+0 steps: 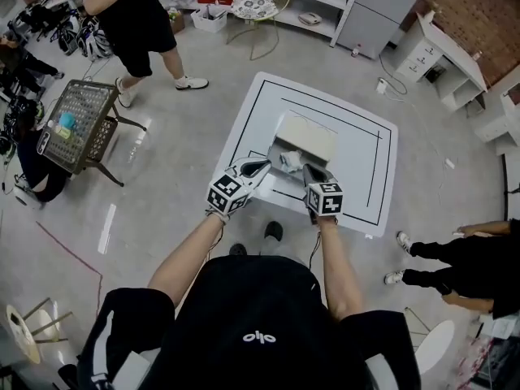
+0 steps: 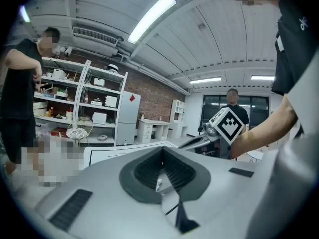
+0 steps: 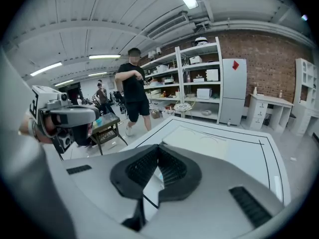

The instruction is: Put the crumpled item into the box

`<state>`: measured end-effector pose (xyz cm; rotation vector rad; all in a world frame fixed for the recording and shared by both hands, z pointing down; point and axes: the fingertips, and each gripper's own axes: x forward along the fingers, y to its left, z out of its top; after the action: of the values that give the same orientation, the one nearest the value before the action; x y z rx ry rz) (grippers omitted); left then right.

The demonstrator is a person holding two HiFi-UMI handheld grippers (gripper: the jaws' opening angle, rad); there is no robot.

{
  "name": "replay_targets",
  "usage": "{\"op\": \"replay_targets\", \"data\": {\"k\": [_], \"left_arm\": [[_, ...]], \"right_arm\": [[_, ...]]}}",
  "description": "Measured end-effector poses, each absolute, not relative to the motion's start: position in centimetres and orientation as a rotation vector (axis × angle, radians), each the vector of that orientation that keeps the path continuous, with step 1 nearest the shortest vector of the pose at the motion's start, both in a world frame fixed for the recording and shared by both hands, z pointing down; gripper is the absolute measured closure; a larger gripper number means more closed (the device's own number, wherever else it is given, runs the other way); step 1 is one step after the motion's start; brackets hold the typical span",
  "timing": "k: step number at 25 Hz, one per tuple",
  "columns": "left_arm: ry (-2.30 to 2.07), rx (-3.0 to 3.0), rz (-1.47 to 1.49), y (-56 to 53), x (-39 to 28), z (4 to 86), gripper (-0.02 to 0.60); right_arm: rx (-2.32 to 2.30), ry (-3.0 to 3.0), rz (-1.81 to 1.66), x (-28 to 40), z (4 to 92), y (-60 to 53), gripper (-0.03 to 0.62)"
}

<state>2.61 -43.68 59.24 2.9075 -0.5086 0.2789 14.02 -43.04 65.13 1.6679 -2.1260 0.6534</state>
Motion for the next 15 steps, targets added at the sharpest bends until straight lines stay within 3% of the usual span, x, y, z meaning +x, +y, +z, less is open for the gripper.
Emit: {"op": "replay_targets", "data": {"k": [15], "left_arm": [[-0.468, 2.922, 0.237, -38.6, -0.3, 57.7, 0.581]], "right_arm": [[1.787, -2.157, 0.495, 10.9, 58.0, -35.3, 0.585]]}}
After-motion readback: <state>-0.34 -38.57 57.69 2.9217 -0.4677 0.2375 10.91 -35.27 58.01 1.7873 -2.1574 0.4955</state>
